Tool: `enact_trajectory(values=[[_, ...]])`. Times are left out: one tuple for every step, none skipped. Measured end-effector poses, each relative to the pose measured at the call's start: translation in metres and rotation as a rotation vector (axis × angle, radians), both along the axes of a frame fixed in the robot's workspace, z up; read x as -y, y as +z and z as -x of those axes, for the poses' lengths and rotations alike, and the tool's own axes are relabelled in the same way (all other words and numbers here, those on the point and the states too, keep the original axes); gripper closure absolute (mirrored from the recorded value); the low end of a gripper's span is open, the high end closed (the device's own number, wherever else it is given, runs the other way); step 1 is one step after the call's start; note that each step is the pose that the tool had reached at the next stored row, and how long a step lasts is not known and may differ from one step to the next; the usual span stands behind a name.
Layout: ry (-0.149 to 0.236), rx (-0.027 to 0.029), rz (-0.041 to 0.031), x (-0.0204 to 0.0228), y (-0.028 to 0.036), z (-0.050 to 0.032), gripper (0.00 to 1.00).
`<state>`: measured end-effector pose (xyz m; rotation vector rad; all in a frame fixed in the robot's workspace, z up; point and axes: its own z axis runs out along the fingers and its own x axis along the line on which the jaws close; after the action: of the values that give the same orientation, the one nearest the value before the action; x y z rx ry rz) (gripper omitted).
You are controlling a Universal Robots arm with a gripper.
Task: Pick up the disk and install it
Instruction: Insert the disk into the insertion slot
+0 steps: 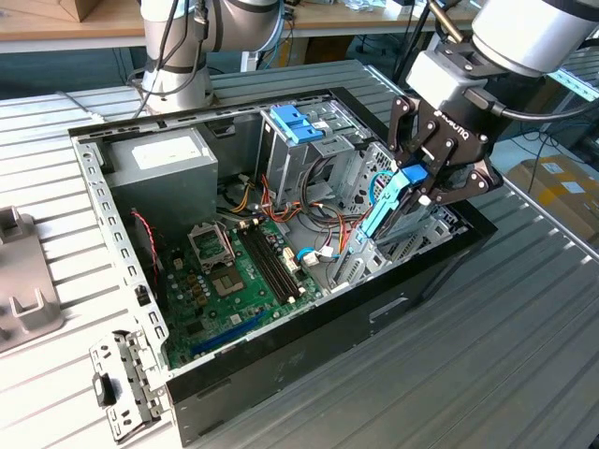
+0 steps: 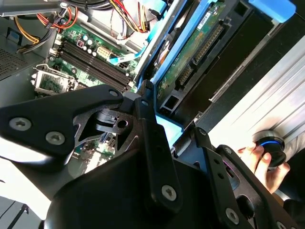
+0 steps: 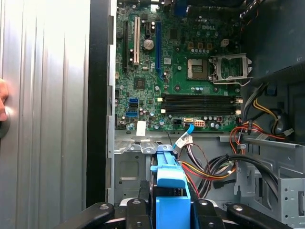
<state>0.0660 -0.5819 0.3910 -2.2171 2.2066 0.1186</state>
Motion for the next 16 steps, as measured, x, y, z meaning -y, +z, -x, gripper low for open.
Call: enact_trajectory(values=[[0.0, 0.0, 0.0001, 0.0, 0.0, 0.0, 0.63], [0.0, 0.0, 0.0, 0.0, -0.0001, 0.0, 0.63], [0.0, 0.0, -0.0001, 0.0, -0.0002, 0.0, 0.63], [0.0, 0.0, -0.0001, 0.0, -0.0002, 0.0, 0.63], [0.0, 0.0, 0.0, 0.0, -0.0002, 0.0, 0.63], [0.0, 0.0, -0.0001, 0.0, -0.0002, 0.0, 0.63], [0.0, 0.0, -0.0001, 0.0, -0.0002, 0.0, 0.63], [0.0, 0.0002, -0.0004, 0.0, -0.0004, 0.0, 0.63], [0.0, 0.0002, -0.0006, 0.0001, -0.0005, 0.0, 0.62], [0.0, 0.0001, -0.0007, 0.0, -0.0005, 0.0, 0.56], [0.0, 0.0001, -0.0003, 0.0, -0.0004, 0.0, 0.56], [0.0, 0.0, -0.0001, 0.0, -0.0003, 0.0, 0.56], [0.0, 0.0, -0.0001, 0.0, -0.0003, 0.0, 0.56], [0.0, 0.0, -0.0001, 0.0, -0.0003, 0.0, 0.56], [0.0, 0.0, 0.0, 0.0, -0.0003, 0.0, 0.56], [0.0, 0.0, 0.0, 0.0, -0.0003, 0.0, 0.56]])
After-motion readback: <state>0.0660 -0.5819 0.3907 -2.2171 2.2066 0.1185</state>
